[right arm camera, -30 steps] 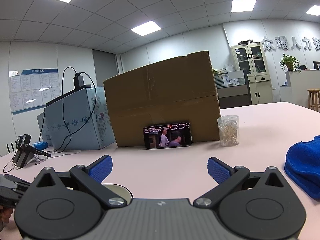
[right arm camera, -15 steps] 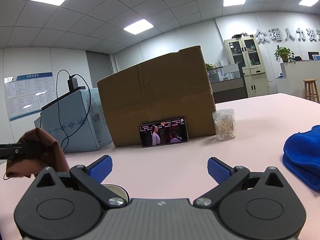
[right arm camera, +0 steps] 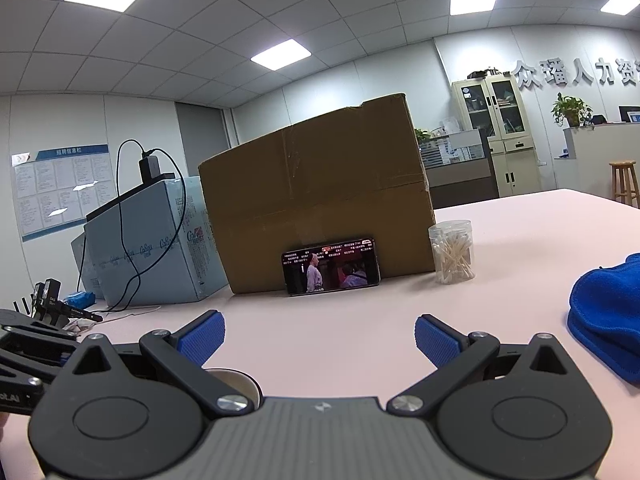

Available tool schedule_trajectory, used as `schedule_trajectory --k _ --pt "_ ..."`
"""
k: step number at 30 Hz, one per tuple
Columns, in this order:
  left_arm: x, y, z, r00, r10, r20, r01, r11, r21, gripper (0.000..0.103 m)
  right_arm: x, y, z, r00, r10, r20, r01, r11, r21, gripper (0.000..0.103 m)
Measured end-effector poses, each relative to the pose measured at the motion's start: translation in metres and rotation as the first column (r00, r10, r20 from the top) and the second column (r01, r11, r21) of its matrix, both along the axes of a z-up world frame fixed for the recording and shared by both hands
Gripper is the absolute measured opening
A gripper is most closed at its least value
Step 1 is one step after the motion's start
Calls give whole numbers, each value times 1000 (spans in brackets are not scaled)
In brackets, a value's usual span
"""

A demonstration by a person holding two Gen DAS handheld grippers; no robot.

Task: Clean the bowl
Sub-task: 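Grasp the brown cloth inside the bowl with the right gripper while the left gripper approaches the bowl rim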

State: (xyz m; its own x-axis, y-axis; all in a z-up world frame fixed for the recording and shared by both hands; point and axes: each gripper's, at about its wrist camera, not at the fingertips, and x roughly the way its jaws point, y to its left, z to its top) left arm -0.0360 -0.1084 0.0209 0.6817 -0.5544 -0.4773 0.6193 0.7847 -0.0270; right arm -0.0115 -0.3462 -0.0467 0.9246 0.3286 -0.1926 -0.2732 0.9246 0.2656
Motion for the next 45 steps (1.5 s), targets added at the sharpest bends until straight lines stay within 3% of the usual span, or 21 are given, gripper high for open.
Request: schedule_trajectory --k 4,8,10,12,19,24,29,36,41,43,45 --pt "6 0 -6 999 24 -21 -25 999 -23 37 0 0 0 1000 0 -2 0 1000 2 103" --pt "3 7 -7 998 64 14 -64 997 -39 43 1 0 0 1000 3 -5 -3 1000 0 103" --pt "2 14 -5 996 88 26 -86 994 -68 63 1 0 0 1000 5 -6 -5 1000 1 103" --pt "1 22 -5 990 132 44 -128 987 -94 72 1 0 0 1000 8 -9 -8 1000 2 103" --pt "19 59 -14 965 263 -5 -258 944 -207 75 3 6 1 998 52 -28 -53 998 -21 102" --pt "31 73 -31 955 289 -65 -296 924 -240 83 5 18 7 989 127 -70 -132 989 -68 95" --pt "33 83 -34 957 277 -85 -290 908 -302 89 6 41 19 961 242 -136 -256 961 -100 84" --pt "33 78 -38 968 240 -78 -252 921 -297 91 9 77 41 890 364 -276 -424 883 -203 72" --pt "37 82 -41 965 238 -113 -262 911 -319 92 21 95 47 845 359 -396 -487 823 -294 62" --pt "37 82 -42 965 237 -115 -262 911 -317 92 26 99 44 828 360 -431 -516 790 -331 62" --pt "37 81 -42 964 238 -118 -264 912 -315 92 30 107 41 806 360 -470 -557 730 -396 62"
